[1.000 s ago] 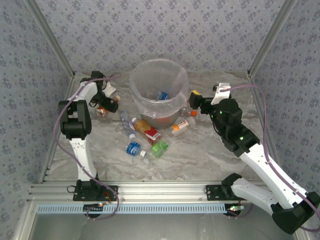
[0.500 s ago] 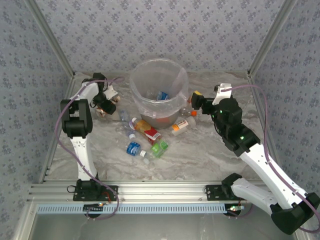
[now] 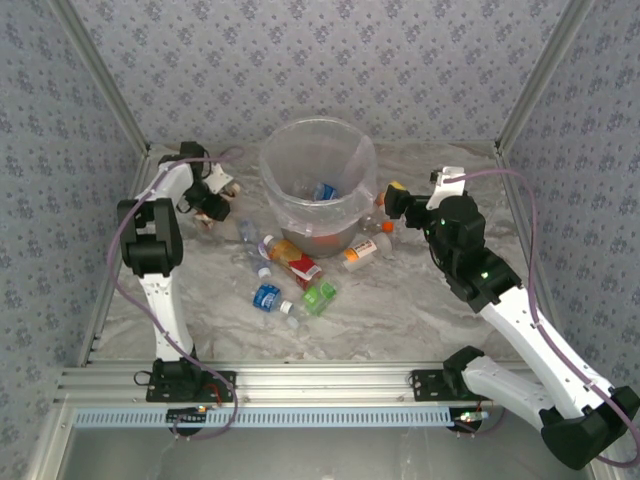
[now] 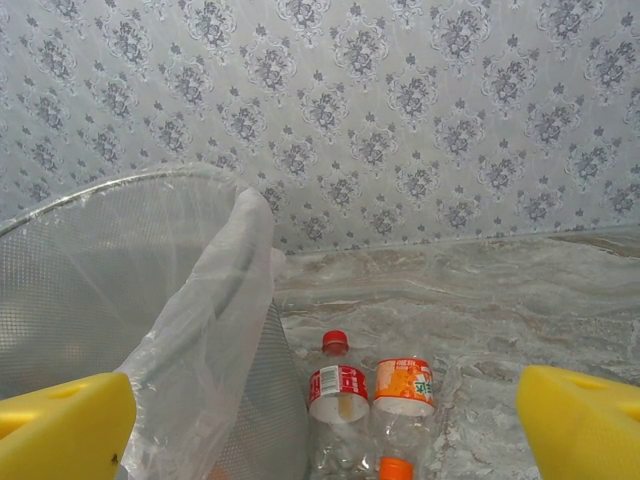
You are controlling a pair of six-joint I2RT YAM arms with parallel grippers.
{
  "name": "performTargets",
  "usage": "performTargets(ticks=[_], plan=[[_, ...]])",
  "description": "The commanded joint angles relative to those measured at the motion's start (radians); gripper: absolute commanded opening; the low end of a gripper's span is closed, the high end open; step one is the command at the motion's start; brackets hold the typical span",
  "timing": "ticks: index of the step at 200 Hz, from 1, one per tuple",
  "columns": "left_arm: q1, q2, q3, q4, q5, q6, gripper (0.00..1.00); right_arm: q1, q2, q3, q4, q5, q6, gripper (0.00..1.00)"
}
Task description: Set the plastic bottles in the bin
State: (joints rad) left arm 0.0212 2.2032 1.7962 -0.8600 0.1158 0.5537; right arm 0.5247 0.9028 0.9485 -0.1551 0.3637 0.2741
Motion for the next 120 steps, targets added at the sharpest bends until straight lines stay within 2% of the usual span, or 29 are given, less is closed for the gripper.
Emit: performTargets(ticks=[1,33,64,96,120], plan=[[0.027,-0.115,0.006,0.026,0.124,-0.060,0.46,-0.008,-0.013,-0.008,-0.023,0.011,0.020,1.00],[0.046,-0.199,-0.003,0.089,0.199,-0.144,0.46,-0.012,-0.011,-0.022,-0.009,0.005,0.023,1.00],[0.054,-0.265,-0.011,0.141,0.223,-0.222,0.45,-0.018,-0.004,-0.022,0.003,-0.013,0.025,1.00],[0.054,-0.346,-0.027,0.175,0.318,-0.348,0.46,-0.019,0.003,-0.025,0.004,-0.026,0.039,1.00],[0.054,-0.444,-0.133,0.340,0.358,-0.481,0.46,-0.019,0.010,-0.029,0.009,-0.037,0.049,1.00]])
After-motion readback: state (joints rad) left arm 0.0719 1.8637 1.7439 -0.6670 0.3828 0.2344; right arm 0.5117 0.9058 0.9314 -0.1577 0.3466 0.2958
